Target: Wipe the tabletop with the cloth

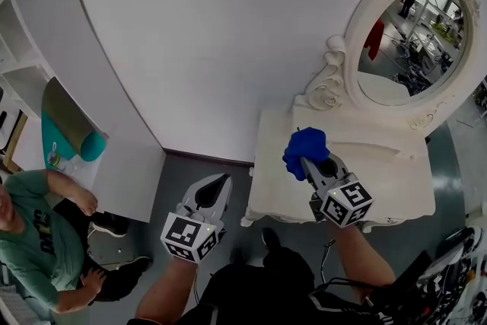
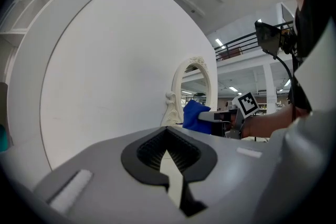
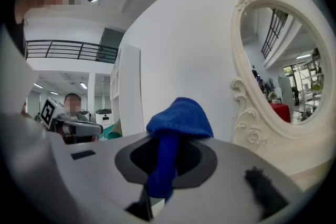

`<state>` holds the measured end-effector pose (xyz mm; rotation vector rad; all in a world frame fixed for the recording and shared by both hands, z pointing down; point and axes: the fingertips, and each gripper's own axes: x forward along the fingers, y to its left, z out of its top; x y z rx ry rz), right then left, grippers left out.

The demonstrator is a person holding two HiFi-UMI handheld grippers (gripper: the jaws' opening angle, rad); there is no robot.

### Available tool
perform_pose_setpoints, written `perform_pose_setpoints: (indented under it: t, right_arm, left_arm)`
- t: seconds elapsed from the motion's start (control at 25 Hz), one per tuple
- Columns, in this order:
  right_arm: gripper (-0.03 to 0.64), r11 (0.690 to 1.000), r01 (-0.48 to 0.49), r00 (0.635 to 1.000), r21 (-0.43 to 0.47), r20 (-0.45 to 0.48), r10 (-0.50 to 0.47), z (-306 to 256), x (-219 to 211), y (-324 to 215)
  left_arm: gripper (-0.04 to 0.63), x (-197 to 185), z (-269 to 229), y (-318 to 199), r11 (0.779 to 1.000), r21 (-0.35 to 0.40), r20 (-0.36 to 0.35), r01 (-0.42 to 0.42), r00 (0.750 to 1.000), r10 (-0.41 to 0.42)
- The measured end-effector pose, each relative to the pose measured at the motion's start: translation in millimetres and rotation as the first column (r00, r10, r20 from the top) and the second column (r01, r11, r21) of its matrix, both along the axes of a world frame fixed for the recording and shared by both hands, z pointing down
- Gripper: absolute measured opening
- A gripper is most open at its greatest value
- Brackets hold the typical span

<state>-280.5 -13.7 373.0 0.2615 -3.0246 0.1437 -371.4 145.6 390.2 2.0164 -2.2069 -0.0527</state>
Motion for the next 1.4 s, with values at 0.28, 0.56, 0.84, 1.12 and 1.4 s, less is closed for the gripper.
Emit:
perform_pose_setpoints:
  t: [0.28, 0.56, 0.84, 1.12, 1.4]
  right_arm:
    - [0.054, 0.995, 0.102, 0.986, 0.012, -0.132, -0.099, 53.6, -45.3, -41.0]
    - [0.054, 0.978, 0.208, 0.948, -0.031, -0.238, -0.21, 117.6, -86.0, -62.2]
    - [0.054, 0.96, 0.276, 0.889, -0.051, -0.366, -0.275, 186.1, -117.4, -73.3]
    - [0.054, 0.948, 0.313, 0.831, -0.057, -0.467, -0.303, 243.4, -143.1, -75.3]
    - [0.054, 0.97, 0.232, 0.794, -0.072, -0.563, -0.231, 286.6, -151.5, -93.2]
  left_arm:
    - [0.008, -27.6, 26.1, -26.3, 0.99, -0.062, 0.017, 0.123, 0.992, -0.122]
    - [0.008, -37.0, 69.7, -43.7, 0.973, -0.129, -0.035, 0.191, 0.98, -0.197]
    - [0.008, -32.1, 95.7, -59.5, 0.963, -0.171, -0.038, 0.208, 0.975, -0.217]
    - [0.006, -42.8, 120.1, -51.7, 0.914, -0.241, -0.044, 0.326, 0.937, -0.346]
    - [0.006, -37.6, 126.9, -53.8, 0.91, -0.253, -0.052, 0.329, 0.934, -0.353]
